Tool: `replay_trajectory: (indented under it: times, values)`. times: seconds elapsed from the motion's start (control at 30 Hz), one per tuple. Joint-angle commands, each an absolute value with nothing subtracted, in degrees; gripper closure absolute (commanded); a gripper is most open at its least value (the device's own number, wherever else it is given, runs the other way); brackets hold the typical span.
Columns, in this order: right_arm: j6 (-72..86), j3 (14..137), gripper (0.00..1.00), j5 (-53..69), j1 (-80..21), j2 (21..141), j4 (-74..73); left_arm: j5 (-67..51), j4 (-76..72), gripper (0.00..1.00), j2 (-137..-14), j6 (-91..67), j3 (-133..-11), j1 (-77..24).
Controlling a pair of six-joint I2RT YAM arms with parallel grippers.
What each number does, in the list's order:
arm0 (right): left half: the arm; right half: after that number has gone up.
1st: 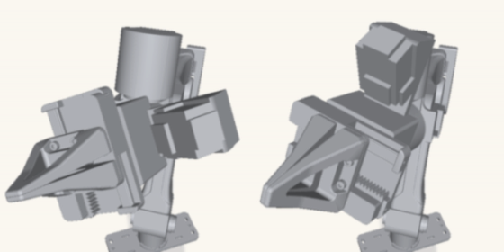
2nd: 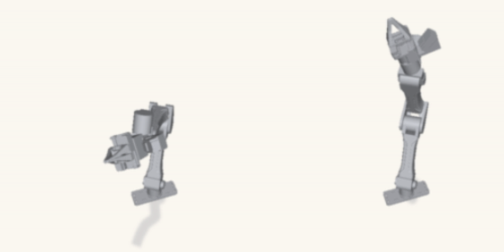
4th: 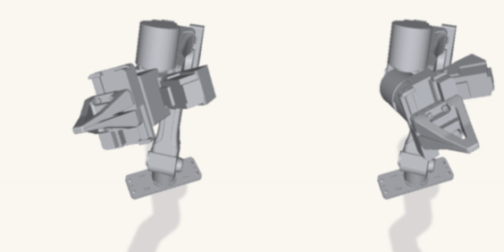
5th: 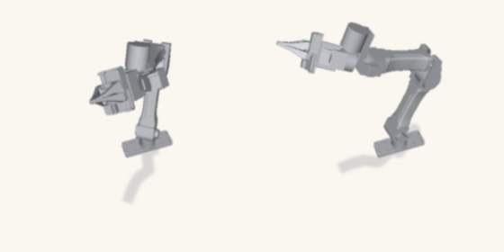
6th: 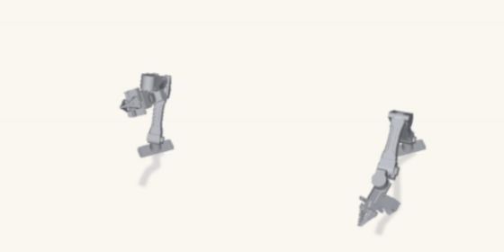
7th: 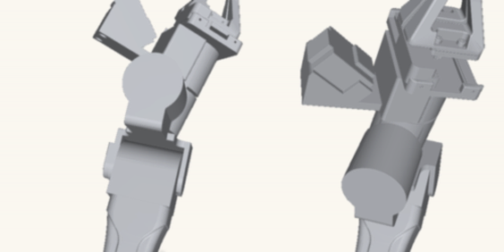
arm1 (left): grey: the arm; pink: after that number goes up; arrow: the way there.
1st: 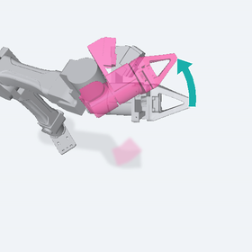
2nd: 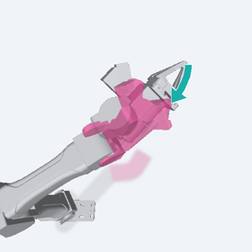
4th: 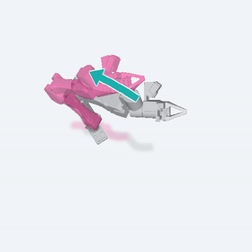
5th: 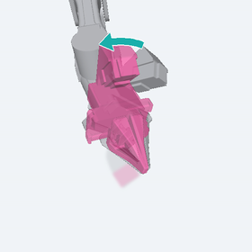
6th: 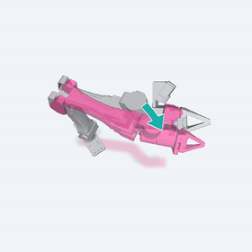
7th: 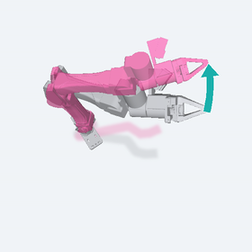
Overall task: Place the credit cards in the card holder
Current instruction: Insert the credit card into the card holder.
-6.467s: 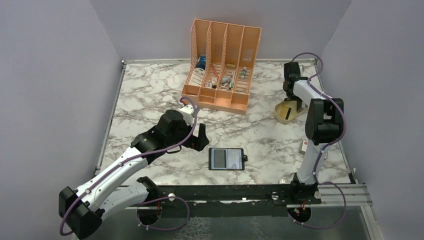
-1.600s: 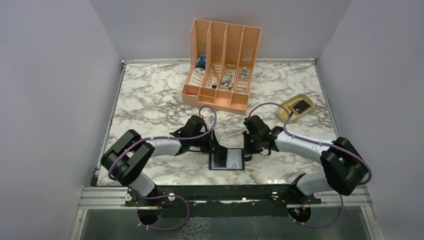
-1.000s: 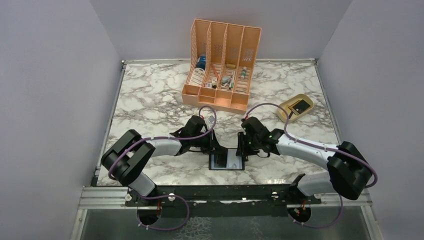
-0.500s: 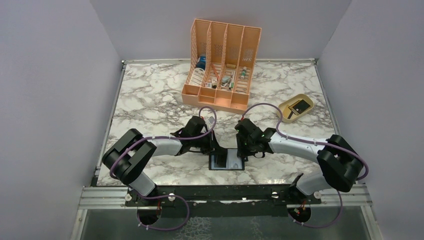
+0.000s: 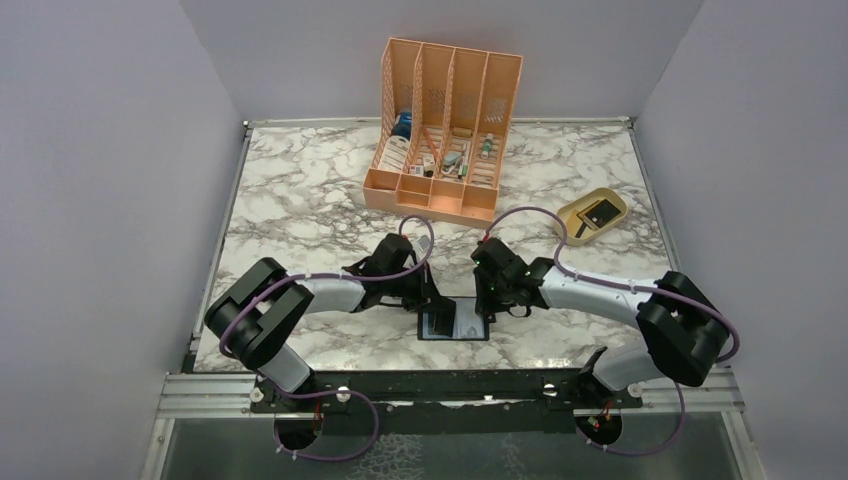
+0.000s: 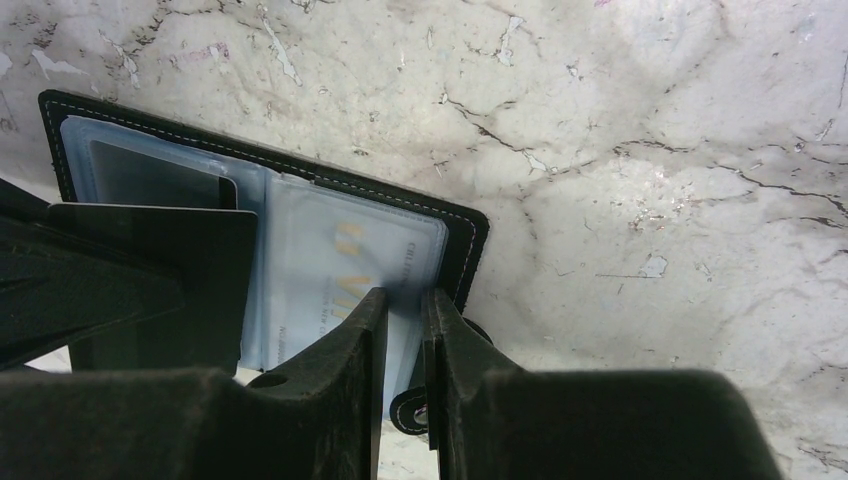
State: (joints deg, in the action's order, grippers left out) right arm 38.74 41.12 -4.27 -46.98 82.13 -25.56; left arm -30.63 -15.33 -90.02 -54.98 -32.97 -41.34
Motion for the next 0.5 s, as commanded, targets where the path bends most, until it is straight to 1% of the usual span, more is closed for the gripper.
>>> replay_trajectory:
  times: [0.0, 0.47]
  values:
    - [38.62, 38.83, 0.82, -7.18, -47.20, 82.11, -26.59, -30.06, -15.85, 1.00, -90.45, -56.50, -33.23, -42.01]
    - [39.10, 36.55, 0.82, -6.90, -47.24, 80.05, -25.24, -30.32, -17.63, 1.00, -92.91, -59.28, -33.88, -43.02]
